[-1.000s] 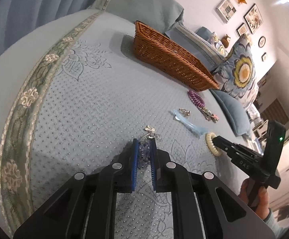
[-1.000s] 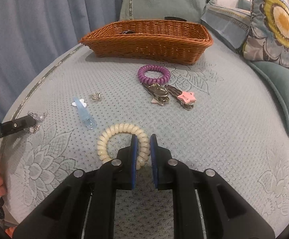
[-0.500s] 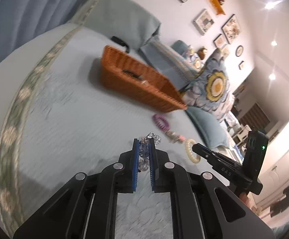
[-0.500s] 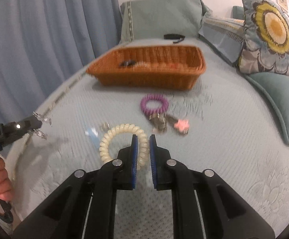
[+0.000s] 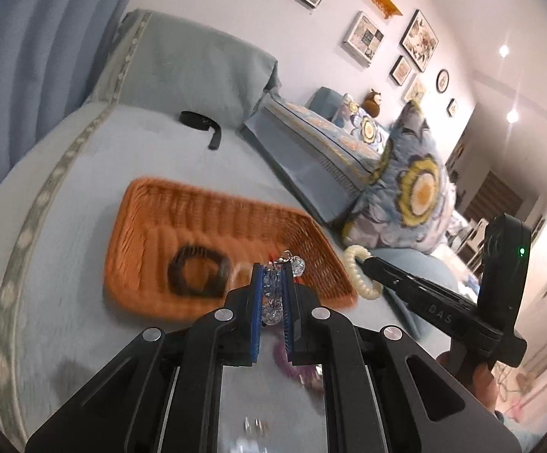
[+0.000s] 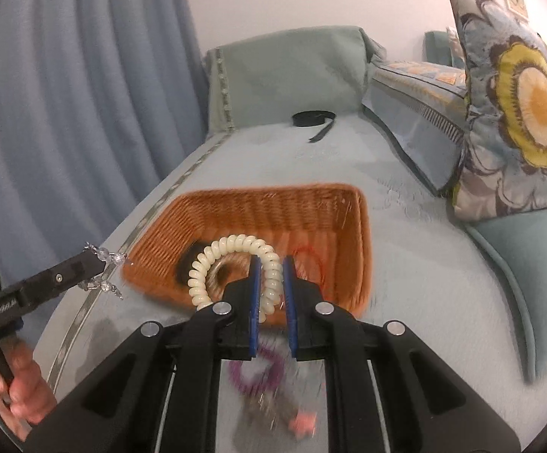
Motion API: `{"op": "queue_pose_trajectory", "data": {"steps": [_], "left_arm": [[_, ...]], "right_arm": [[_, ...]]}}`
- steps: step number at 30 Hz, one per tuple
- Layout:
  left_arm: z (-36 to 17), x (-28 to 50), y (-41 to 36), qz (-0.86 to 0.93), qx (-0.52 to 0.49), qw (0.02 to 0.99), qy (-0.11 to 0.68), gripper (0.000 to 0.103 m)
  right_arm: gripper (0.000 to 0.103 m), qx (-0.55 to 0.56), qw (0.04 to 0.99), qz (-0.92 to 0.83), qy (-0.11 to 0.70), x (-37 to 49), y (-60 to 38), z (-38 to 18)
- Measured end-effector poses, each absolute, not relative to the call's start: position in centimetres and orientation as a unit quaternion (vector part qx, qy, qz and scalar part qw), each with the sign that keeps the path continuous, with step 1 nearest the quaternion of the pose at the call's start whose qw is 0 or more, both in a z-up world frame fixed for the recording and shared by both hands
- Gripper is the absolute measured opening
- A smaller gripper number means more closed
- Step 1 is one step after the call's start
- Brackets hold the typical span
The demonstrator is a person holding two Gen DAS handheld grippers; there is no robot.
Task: Organize jewelry
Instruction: 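Carry the charm and cream coil bracelets into the basket and release both, then grasp the blue hair clip with the left tool while the right tool grasps the pink star keychain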
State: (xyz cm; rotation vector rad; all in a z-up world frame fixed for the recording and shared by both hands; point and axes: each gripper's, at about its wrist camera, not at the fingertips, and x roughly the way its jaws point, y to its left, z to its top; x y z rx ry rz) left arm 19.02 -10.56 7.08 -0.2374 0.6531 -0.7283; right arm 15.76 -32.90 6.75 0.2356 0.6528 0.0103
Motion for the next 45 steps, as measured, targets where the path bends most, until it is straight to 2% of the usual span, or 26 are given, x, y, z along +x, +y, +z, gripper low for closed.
{"op": "queue_pose_trajectory", "data": {"steps": [8, 21, 22, 23, 24, 25, 26, 28, 37, 45], "left_arm": [[5.1, 24.9, -15.1, -0.318, -0.082, 0.881, 0.339, 0.007], [2.1, 25.7, -17.1, -0.311, -0.061, 0.874, 0.368, 0.008], [2.1, 25.7, -17.1, -0.309, -0.061, 0.874, 0.37, 0.01], [2.2, 25.6, -17.0, -0.311, -0.061, 0.874, 0.37, 0.019], [2.3, 25.3, -16.7, -0.315, -0.063, 0.874, 0.366, 0.032], [2.6, 24.9, -16.5, -0.315, -0.065, 0.875, 0.361, 0.037], [3.0, 24.4, -16.0, -0.318, -0.067, 0.876, 0.356, 0.042], [3.9, 23.2, -15.2, -0.326, -0.071, 0.877, 0.345, 0.042], [7.8, 13.3, -9.7, -0.333, -0.073, 0.891, 0.299, 0.044], [4.1, 7.1, -6.3, -0.295, -0.071, 0.886, 0.351, 0.044]], "right_arm": [[0.01, 0.102, 0.921, -0.024, 0.376, 23.3, -33.4, 3.2], [0.011, 0.093, 0.901, -0.017, 0.424, 24.5, -32.8, 0.1], [0.011, 0.098, 0.898, -0.012, 0.428, 24.5, -32.8, 0.1], [0.012, 0.103, 0.896, -0.007, 0.432, 24.3, -32.8, 0.2], [0.013, 0.108, 0.895, -0.004, 0.433, 24.0, -32.9, 0.4], [0.018, 0.11, 0.896, -0.003, 0.43, 23.6, -33.0, 0.7], [0.027, 0.112, 0.897, -0.002, 0.427, 23.3, -33.1, 1.1], [0.039, 0.119, 0.903, 0.005, 0.414, 21.7, -33.4, 2.1], [0.039, 0.117, 0.921, 0.038, 0.369, 12.0, -33.4, 6.1], [0.039, 0.116, 0.92, 0.04, 0.373, 4.7, -33.4, 3.9]]}}
